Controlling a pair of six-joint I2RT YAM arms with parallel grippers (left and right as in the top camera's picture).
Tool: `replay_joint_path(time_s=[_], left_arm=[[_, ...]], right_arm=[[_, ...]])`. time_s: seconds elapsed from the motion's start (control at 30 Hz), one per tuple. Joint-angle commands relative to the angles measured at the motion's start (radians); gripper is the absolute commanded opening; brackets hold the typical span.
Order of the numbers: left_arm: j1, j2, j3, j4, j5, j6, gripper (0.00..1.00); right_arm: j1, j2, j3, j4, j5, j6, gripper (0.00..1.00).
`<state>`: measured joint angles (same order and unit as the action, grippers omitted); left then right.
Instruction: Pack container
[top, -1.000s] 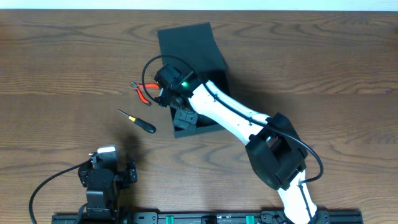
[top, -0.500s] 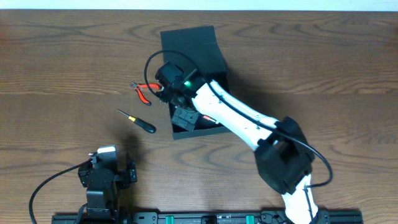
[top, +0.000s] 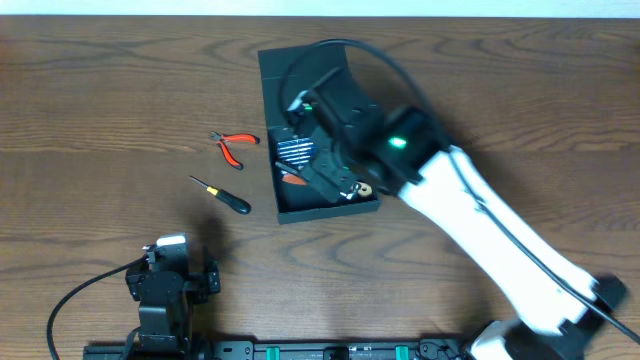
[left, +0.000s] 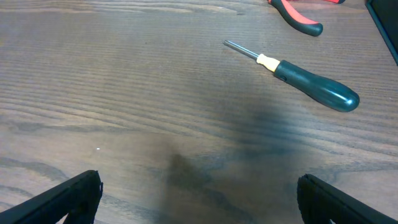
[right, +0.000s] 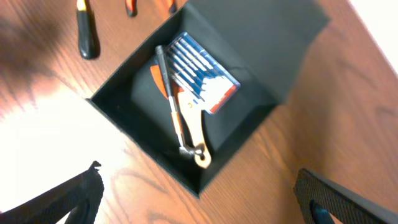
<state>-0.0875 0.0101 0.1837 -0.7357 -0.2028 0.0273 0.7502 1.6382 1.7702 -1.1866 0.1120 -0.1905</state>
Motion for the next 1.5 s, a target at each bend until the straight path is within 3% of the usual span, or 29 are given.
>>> replay_joint_path(time_s=[0.0,0.43,0.67,0.8,1.47], left_arm=[[0.004,-0.007,-0.014,-0.003,-0.011,0.01,0.99],[0.004,-0.007,-0.014,-0.003,-0.011,0.01,0.99],[0.004,-0.007,-0.014,-0.003,-0.011,0.01,0.98],[0.004,-0.007,-0.014,-0.003,-0.011,0.01,0.99],[0.004,-0.007,-0.014,-0.003,-0.011,0.01,0.98]], right_arm=[[-0.014,-0.136,-0.062,-0.002,-0.01,0.03,0.99],[-0.014,-0.912,-0.768,0.237,0.068,0.214,0.99],[-0.014,-1.251,-0.952,0.256,0.068,0.22,0.99],[-0.014,-1.322,-0.982,0.245,0.068,0.22,0.99],[-0.014,-1.323,-0.982,0.127,0.067,0.22,0.99]])
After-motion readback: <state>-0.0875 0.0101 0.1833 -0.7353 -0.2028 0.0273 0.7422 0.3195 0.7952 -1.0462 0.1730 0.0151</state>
